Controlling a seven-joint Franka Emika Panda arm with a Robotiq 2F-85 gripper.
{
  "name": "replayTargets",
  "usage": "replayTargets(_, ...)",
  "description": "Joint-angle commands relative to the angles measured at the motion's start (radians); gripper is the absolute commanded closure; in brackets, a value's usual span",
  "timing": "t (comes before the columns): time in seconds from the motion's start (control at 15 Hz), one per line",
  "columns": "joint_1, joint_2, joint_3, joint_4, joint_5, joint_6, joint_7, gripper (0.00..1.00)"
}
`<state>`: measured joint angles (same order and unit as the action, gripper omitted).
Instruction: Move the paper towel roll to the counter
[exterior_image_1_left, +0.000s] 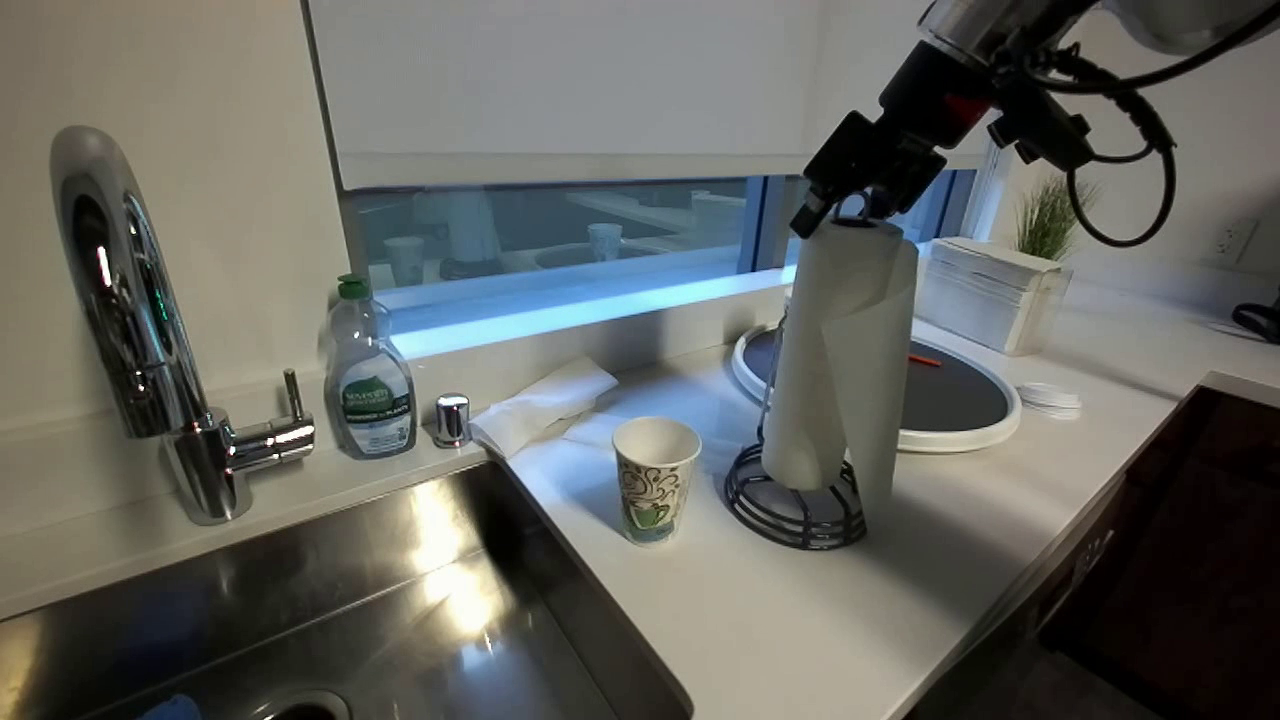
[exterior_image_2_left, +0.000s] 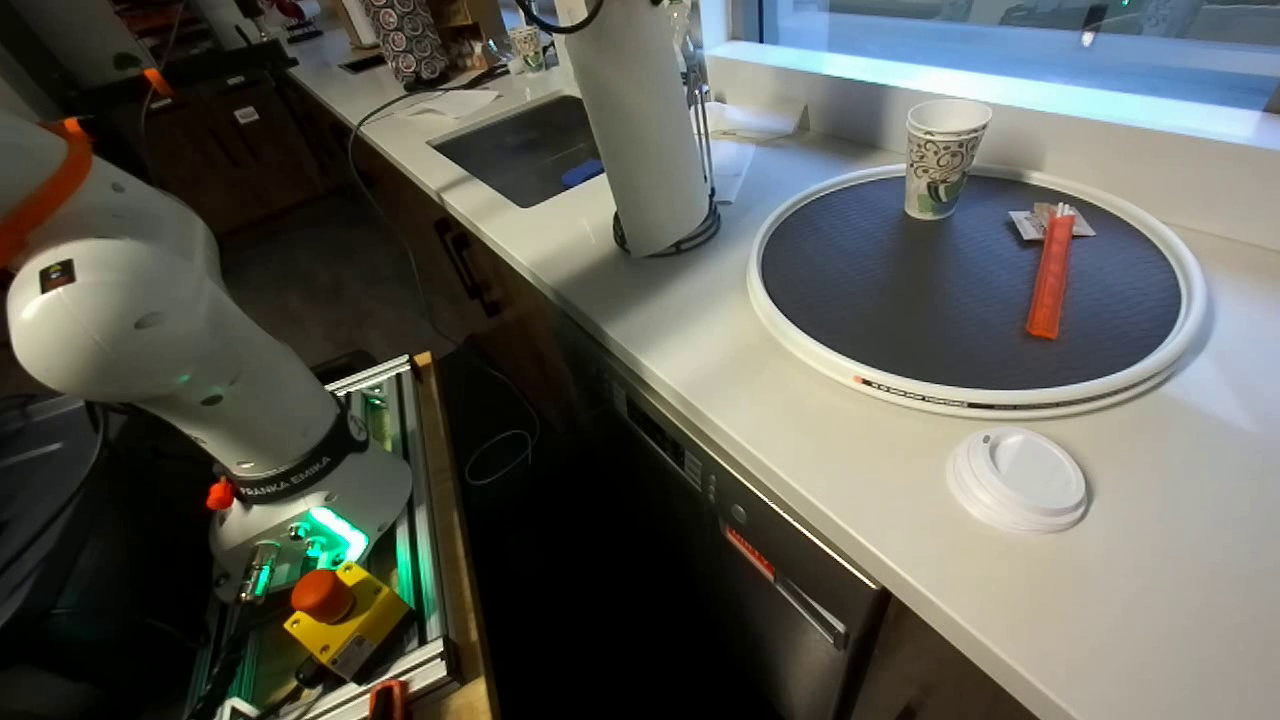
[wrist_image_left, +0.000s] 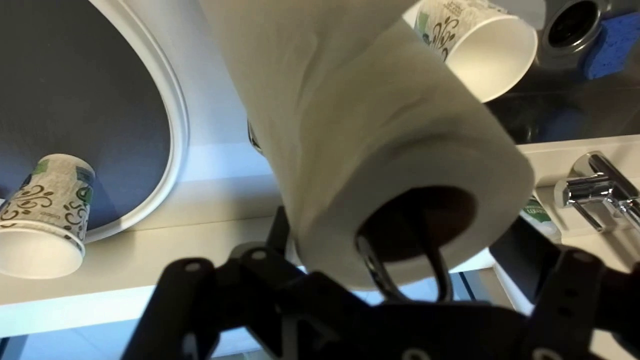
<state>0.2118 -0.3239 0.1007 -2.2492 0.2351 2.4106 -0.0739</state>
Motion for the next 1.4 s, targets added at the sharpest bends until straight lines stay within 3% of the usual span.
replayTargets(0.0, -0.005, 0.039, 0.009, 0.030, -0.015, -0.037, -0.002, 0.00)
replayTargets(0.07, -0.007, 0.041, 0.013, 0.031, -0.020, -0.037, 0.005, 0.25)
replayTargets(0.13, -0.009, 0.041, 0.016, 0.032, -0.026, -0.037, 0.009, 0.26)
replayTargets(0.47, -0.015, 0.025, 0.031, 0.042, -0.063, -0.043, 0.032, 0.61)
replayTargets(0.67, -0.015, 0.017, 0.041, 0.043, -0.081, -0.046, 0.047, 0.69)
replayTargets(1.33, -0.028, -0.042, 0.064, 0.032, -0.136, -0.050, 0.114, 0.82)
